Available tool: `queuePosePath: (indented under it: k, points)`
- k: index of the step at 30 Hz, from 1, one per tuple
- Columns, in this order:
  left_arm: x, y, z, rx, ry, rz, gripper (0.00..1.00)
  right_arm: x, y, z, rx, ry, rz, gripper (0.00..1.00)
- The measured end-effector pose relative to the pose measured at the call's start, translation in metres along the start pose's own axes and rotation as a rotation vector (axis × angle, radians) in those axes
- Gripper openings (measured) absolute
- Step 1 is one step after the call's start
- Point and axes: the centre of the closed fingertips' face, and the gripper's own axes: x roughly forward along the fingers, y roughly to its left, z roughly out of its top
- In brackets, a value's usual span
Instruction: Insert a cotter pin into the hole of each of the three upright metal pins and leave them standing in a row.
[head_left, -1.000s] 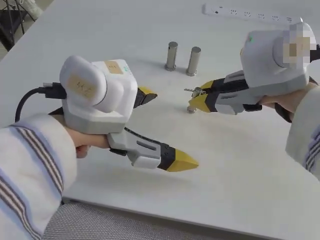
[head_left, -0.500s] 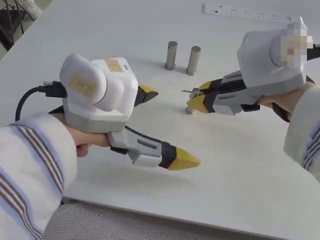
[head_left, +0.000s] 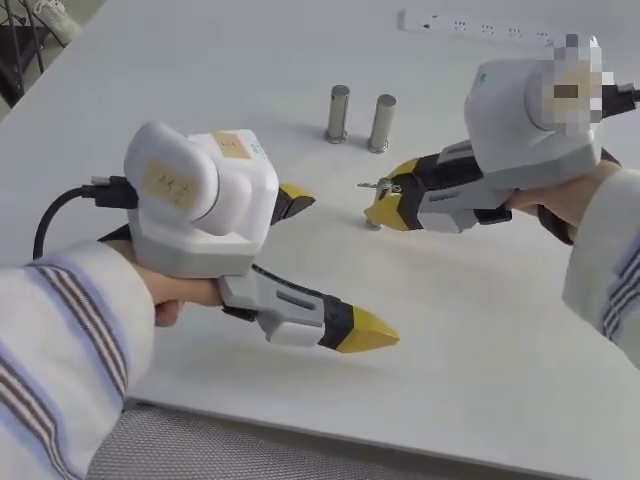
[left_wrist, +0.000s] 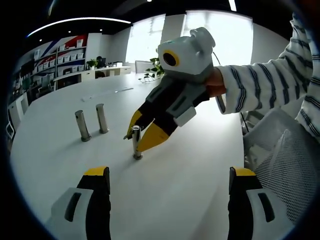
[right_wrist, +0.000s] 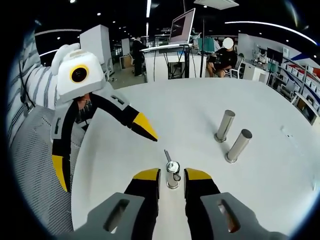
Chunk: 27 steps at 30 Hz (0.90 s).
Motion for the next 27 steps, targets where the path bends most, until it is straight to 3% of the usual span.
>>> queuePosePath:
  k: [7,11,14,18,21,27]
  points:
    - [-0.004,0.002,0.005,0.001,-0.010,0.015,0.99,-0.017,0.002,0.003,0.015,-0.027,-0.033,0.18]
    - [-0.009,0.005,0.010,-0.001,-0.021,0.025,0.99,-0.032,-0.001,0.004,0.001,-0.046,-0.080,0.22]
    - [-0.011,0.006,0.012,-0.013,-0.025,0.028,0.99,-0.045,0.000,0.004,0.025,-0.052,-0.110,0.33]
    - [-0.014,0.007,0.017,-0.004,-0.024,0.029,0.99,-0.058,0.009,0.004,0.026,-0.057,-0.126,0.36]
    - [-0.016,0.006,0.021,0.003,-0.028,0.029,0.99,-0.064,0.015,-0.002,0.013,-0.037,-0.153,0.49]
    - [-0.020,0.006,0.027,0.018,-0.033,0.026,0.99,-0.075,0.025,-0.003,0.082,-0.092,-0.180,0.66]
